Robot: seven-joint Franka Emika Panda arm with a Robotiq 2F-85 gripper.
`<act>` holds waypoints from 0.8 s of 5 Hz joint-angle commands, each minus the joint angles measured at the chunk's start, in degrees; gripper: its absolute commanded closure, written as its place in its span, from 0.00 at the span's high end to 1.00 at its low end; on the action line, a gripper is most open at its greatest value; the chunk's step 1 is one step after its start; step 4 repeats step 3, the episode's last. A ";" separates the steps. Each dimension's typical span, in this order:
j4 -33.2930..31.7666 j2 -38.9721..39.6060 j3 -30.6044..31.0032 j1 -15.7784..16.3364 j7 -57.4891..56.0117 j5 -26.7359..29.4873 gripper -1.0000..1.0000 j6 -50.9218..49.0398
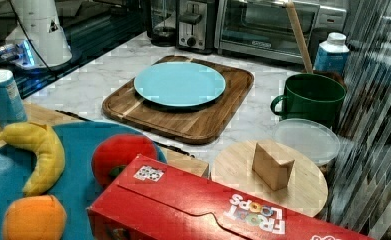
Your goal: Pick up the toast.
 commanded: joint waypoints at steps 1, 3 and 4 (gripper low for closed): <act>-4.59 -10.73 -6.60 -7.82 -20.53 0.17 0.00 -2.02; -10.71 -12.34 -15.62 -13.60 -34.97 -3.64 0.00 0.34; -10.71 -12.34 -15.62 -13.60 -34.97 -3.64 0.00 0.34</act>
